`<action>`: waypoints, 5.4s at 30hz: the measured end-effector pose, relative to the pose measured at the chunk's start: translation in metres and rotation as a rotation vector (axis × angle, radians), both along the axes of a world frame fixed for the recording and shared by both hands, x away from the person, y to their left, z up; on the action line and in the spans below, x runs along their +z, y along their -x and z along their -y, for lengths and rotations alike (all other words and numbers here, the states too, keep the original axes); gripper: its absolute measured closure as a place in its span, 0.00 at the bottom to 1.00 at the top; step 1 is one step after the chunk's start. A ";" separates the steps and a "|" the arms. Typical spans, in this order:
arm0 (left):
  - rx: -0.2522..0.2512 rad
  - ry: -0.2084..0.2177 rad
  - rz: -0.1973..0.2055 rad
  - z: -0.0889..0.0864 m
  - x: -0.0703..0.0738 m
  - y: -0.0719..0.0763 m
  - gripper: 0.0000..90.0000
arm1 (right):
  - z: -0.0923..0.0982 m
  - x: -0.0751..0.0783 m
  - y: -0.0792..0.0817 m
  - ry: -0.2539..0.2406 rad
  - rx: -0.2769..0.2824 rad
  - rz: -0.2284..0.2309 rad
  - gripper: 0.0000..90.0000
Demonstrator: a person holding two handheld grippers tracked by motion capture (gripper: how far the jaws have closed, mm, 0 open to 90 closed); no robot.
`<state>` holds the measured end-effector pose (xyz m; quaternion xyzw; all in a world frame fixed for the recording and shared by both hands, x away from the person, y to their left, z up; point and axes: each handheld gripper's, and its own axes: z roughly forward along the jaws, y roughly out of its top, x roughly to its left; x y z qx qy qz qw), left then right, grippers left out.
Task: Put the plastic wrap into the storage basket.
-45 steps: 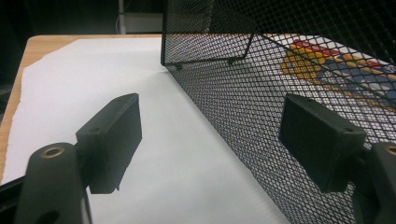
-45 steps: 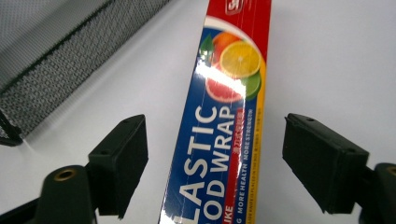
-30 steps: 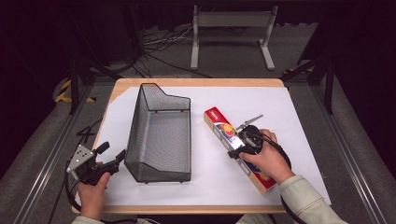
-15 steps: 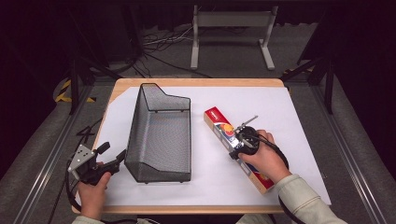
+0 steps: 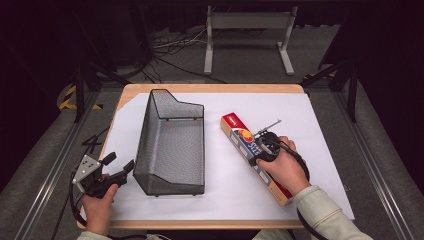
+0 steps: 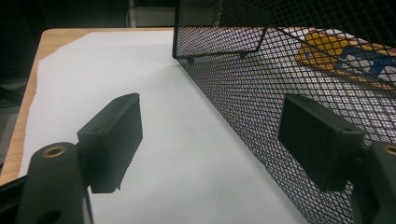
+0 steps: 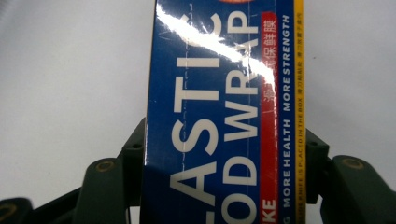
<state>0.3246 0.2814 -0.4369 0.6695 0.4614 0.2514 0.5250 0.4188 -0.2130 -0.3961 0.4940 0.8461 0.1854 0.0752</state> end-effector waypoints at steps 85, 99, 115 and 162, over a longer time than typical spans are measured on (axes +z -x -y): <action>0.040 -0.090 0.000 0.001 -0.012 -0.005 0.23 | -0.149 0.133 -0.003 -0.093 0.047 0.024 0.45; 0.040 -0.091 -0.002 0.001 -0.012 -0.006 0.23 | -0.185 0.125 -0.003 -0.086 0.014 0.014 0.45; 0.036 -0.092 -0.003 0.001 -0.012 -0.006 0.23 | -0.211 0.095 -0.002 -0.064 -0.078 0.010 0.45; 0.029 -0.108 -0.006 0.003 -0.014 -0.006 0.23 | -0.239 0.047 -0.021 0.079 -0.045 -0.067 0.43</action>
